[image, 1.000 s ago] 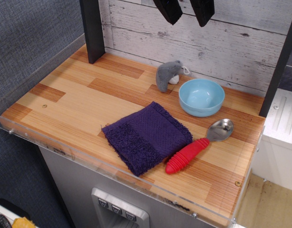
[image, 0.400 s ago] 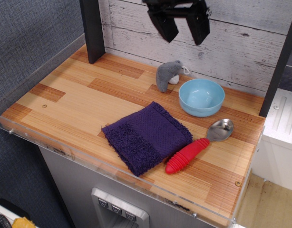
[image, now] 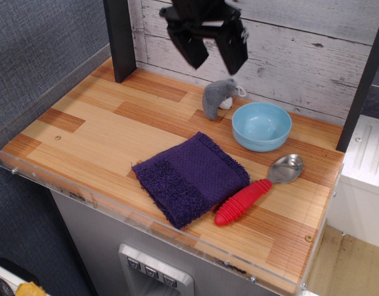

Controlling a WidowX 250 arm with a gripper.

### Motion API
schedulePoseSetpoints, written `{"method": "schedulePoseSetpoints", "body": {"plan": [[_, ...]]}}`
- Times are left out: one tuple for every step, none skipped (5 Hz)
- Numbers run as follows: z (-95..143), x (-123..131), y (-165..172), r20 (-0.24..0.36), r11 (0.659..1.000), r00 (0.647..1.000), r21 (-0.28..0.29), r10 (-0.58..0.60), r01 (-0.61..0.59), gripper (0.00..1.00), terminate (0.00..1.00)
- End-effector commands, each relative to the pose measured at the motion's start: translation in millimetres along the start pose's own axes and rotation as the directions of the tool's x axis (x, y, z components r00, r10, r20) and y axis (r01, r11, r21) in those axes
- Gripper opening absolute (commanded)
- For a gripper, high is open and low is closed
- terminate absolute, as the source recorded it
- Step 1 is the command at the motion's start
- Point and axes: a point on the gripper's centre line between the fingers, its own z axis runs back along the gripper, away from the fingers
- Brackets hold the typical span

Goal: Put the purple cloth on the upper left side of the table

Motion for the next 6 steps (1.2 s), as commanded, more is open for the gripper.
{"method": "schedulePoseSetpoints", "body": {"plan": [[8.4, -45.7, -2.9, -0.05, 0.994, 0.993, 0.031, -0.105, 0.106, 1.0, 0.0], [-2.5, -76.1, -5.9, -0.113, 0.99, 0.984, 0.029, -0.134, 0.138, 1.0, 0.0], [-17.2, -90.9, -4.4, -0.093, 0.987, 0.984, 0.048, -0.149, 0.154, 1.0, 0.0], [-35.0, -95.1, 2.8, -0.06, 0.982, 0.988, 0.117, -0.142, 0.148, 1.0, 0.0], [-46.2, -91.0, 7.7, -0.026, 0.98, 0.992, 0.154, -0.121, 0.124, 1.0, 0.0], [-57.5, -87.3, 7.6, 0.009, 0.98, 0.995, 0.173, -0.099, 0.096, 1.0, 0.0]]}}
